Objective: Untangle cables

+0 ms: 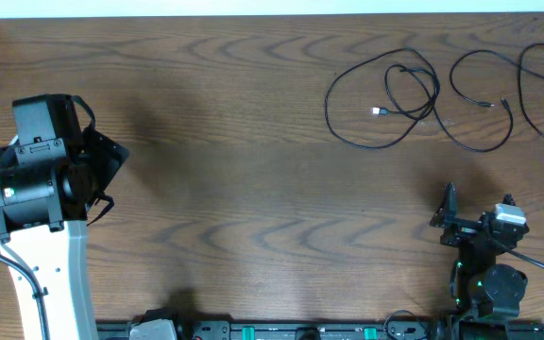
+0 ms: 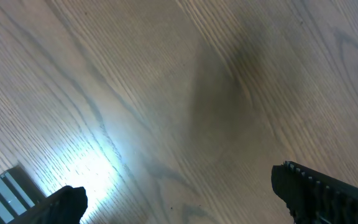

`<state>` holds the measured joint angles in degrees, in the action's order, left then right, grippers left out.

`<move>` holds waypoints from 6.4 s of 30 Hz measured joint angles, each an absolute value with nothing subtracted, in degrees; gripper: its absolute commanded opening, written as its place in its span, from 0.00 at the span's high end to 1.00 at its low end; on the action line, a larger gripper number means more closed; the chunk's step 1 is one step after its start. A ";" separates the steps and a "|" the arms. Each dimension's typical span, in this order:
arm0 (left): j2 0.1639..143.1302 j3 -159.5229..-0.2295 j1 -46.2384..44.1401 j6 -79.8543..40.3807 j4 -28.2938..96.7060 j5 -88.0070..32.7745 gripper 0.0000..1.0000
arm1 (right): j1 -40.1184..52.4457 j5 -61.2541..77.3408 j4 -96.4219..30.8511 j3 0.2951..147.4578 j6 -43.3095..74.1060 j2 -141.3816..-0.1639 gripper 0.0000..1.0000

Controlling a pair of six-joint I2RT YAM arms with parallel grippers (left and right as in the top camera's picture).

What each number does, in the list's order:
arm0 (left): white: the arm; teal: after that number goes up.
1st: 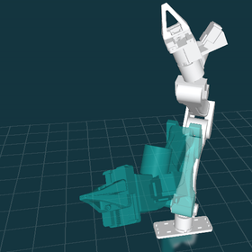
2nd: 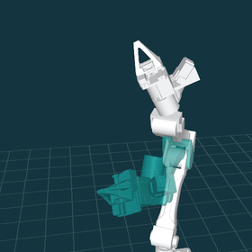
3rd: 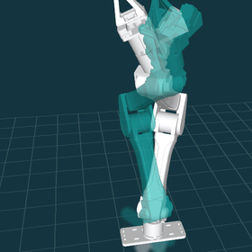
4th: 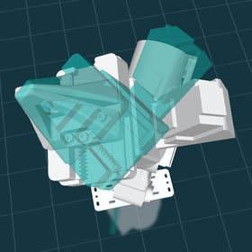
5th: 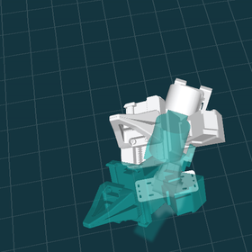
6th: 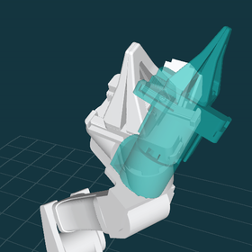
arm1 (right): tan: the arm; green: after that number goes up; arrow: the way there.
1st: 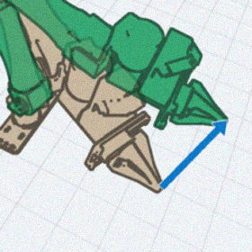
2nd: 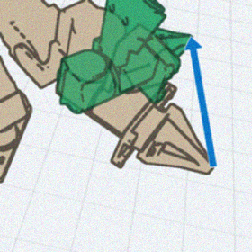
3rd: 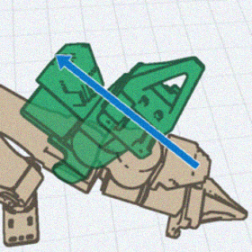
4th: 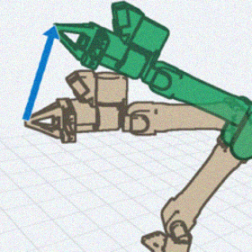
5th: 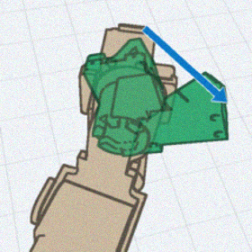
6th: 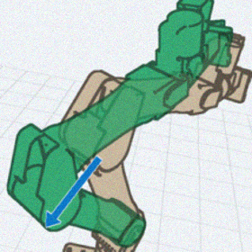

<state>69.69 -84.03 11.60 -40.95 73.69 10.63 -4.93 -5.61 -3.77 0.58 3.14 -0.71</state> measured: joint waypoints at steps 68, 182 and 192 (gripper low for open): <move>19.97 -62.46 -0.12 -36.29 65.34 7.27 0.00 | -3.51 -5.58 -3.77 0.56 -2.79 -0.67 0.01; 0.58 -1.83 -1.21 6.31 2.48 -7.20 0.00 | -3.51 -5.58 -3.73 0.54 -2.79 -0.67 0.01; 0.58 -1.83 -1.21 6.31 2.48 -7.20 0.00 | -3.51 -5.58 -3.73 0.54 -2.79 -0.67 0.01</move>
